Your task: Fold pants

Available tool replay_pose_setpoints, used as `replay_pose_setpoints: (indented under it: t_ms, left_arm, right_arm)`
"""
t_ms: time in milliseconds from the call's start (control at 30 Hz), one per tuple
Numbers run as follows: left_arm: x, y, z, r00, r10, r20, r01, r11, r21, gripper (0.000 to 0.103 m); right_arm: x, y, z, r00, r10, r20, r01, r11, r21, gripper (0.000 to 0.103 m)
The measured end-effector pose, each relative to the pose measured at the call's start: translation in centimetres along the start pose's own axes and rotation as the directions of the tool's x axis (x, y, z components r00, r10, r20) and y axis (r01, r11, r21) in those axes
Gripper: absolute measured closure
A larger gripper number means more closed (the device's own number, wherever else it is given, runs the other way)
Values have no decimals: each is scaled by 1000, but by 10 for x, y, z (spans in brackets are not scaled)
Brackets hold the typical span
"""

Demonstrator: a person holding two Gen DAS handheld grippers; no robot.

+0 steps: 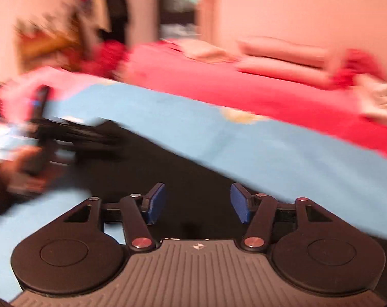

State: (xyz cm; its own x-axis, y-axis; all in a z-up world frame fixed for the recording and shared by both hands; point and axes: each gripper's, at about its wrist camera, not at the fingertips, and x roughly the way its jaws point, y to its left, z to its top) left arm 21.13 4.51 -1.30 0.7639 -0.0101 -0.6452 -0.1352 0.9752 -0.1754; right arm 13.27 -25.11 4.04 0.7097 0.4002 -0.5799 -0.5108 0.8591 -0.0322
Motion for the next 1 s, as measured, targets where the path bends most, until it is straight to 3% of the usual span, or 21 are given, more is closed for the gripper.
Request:
replay_pose_setpoints:
  t_ms: [100,167,267,300,333,367,400,467,533,633,733,767,800,833,900,933,1000]
  left_arm:
    - [0,1,0,1000,-2,1,2,1000,-3,0]
    - [0,0,0,1000,-1,2,1,1000,-1,0]
    - [0,0,-1,1000,-2,2,2,1000,-1,0]
    - [0,0,-1,1000,-1,2,1,1000,-1,0]
    - [0,0,-1,1000,-1,3,1,1000,-1,0]
    - [0,0,-1,1000,0,3,0,1000,0,0]
    - [-1,0,-1,1000,0,3,0,1000,0,0]
    - [-1,0,-1,1000,2,4,-2,1000,1,0]
    - [-1,-1,-1,1000,2,4,-2,1000,1,0]
    - [-1,-1,-1,1000,3,4,-3,1000,3,0]
    - [-1,-2,-1,1000,5,5,-5,1000,5,0]
    - [-1,-2,-1,1000,5,5,-5,1000,5,0]
    - [-1,-2,-1,1000,5,5,-5,1000,5,0]
    - [-1,-2,-1,1000,5,5,-5,1000,6,0]
    - [-1,-2,-1,1000,7,5,-7,1000,8,0]
    - [-1,-2,-1,1000,9,5,-9,1000,9,0]
    - [-1,-2,-1,1000,8,5,-8,1000,8,0]
  right_arm:
    - [24,-15,6,995,-50,-81,43,996,-80,46]
    - [43,-19,3,989,-80,-125,63,989,-136,39]
    - [64,-30,-8,979,-76,-190,56,992,-109,35]
    - [68,-31,-12,982,-62,-180,50,996,-68,42]
    - [67,-36,-13,984,-22,-179,23,1000,2,67]
    - [62,-37,-14,986,7,-165,1,999,48,80]
    - [58,-34,-15,989,-23,-146,28,999,35,90]
    - [51,-25,-14,990,-71,-118,67,997,-37,92]
    - [39,-28,-5,994,-91,-63,89,995,-34,94]
    - [39,-40,5,993,-120,6,119,992,45,93]
    - [76,-38,-13,982,-167,-82,169,985,17,90]
    - [74,-32,-16,979,-202,-38,201,979,-16,86]
    - [70,-29,-13,975,-221,-38,220,975,-17,74]
    - [63,-29,-10,976,-215,-30,215,976,18,67]
    - [43,-32,-8,985,-174,16,172,981,85,63]
    - [34,-37,-11,990,-140,25,136,982,130,54]
    - [21,-56,-23,998,-55,9,51,969,241,51]
